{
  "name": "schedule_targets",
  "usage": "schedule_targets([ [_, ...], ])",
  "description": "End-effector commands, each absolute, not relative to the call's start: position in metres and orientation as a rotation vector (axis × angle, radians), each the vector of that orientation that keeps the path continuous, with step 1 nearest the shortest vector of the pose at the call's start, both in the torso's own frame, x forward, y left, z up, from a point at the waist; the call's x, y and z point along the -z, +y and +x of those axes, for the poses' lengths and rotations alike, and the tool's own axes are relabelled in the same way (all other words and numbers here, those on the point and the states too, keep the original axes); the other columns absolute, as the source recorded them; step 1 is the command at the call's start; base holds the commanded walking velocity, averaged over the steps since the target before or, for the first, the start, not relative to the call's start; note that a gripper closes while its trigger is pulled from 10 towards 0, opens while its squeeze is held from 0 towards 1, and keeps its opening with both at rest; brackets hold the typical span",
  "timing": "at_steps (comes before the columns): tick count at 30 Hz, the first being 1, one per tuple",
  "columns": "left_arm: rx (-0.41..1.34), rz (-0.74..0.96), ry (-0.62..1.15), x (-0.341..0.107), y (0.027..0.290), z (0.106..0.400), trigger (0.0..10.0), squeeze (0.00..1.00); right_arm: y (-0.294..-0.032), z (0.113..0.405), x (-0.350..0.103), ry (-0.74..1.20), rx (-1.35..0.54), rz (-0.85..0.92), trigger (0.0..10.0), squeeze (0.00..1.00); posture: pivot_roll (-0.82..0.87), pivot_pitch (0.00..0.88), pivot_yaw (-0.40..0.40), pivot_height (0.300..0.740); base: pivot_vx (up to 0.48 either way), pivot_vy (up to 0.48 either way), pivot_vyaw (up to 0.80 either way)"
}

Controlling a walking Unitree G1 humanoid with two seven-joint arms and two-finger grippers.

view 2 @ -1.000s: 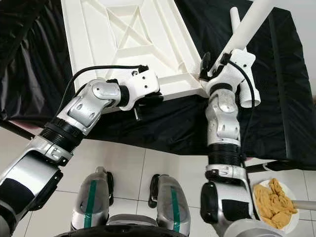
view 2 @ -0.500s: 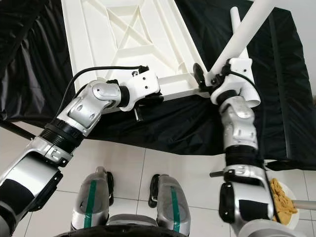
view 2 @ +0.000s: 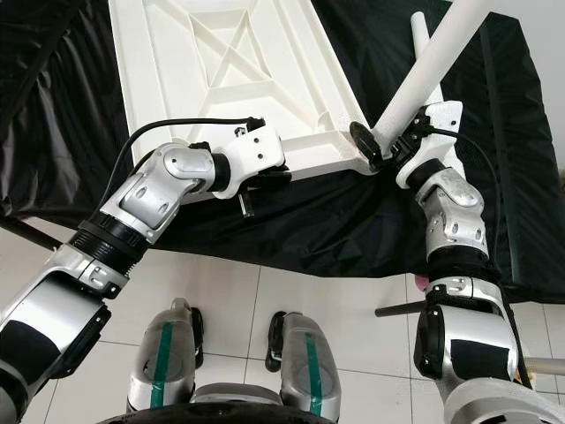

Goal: Building children table

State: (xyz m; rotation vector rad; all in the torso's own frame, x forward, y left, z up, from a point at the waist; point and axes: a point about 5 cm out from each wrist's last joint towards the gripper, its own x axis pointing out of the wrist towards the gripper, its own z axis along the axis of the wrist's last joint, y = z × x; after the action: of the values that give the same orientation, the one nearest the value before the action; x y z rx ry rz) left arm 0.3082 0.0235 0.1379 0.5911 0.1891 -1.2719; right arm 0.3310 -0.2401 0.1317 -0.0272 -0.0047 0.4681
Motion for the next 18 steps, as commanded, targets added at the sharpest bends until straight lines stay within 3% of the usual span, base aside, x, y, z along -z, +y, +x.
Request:
schedule_targets([
  [1,1.297,0.603,0.188,-0.1394,0.021,0.3066,10.0,0.0,-0.2435,0.3311,-0.1316,-0.001,-0.483,-0.049,10.0,0.0,0.09,0.017,-0.052,0.74,0.0,0.0,0.0],
  [5,1.295,0.605,0.188,-0.14,0.0213,0.3073,10.0,0.0,-0.2435,0.3323,-0.1311,-0.009,-0.503,-0.054,10.0,0.0,0.09,0.016,-0.049,0.74,0.0,0.0,0.0],
  [6,1.295,0.605,0.187,-0.1402,0.0213,0.3075,10.0,0.0,-0.2434,0.3325,-0.131,-0.011,-0.506,-0.055,7.5,0.0,0.09,0.016,-0.049,0.74,0.0,0.0,0.0],
  [7,1.296,0.605,0.187,-0.1403,0.0212,0.3076,10.0,0.0,-0.2435,0.3328,-0.1308,-0.012,-0.51,-0.055,7.5,0.0,0.09,0.016,-0.049,0.74,0.0,0.0,0.0],
  [8,1.296,0.605,0.187,-0.1404,0.0212,0.3077,10.0,0.0,-0.2438,0.3331,-0.1309,-0.013,-0.512,-0.055,2.7,0.0,0.09,0.015,-0.049,0.74,0.0,0.0,0.0],
  [10,1.296,0.605,0.186,-0.1405,0.0211,0.3078,10.0,0.0,-0.244,0.3333,-0.1309,-0.014,-0.514,-0.055,2.7,0.0,0.09,0.015,-0.049,0.74,0.0,0.0,0.0],
  [11,1.296,0.606,0.186,-0.1407,0.021,0.308,10.0,0.0,-0.2441,0.3333,-0.1306,-0.013,-0.517,-0.057,0.0,0.0,0.09,0.015,-0.05,0.74,0.0,0.0,0.0],
  [18,1.297,0.604,0.184,-0.1411,0.0201,0.3078,10.0,0.0,-0.244,0.3313,-0.1282,-0.008,-0.526,-0.064,0.0,0.0,0.08,0.019,-0.051,0.74,0.0,0.0,0.0],
])
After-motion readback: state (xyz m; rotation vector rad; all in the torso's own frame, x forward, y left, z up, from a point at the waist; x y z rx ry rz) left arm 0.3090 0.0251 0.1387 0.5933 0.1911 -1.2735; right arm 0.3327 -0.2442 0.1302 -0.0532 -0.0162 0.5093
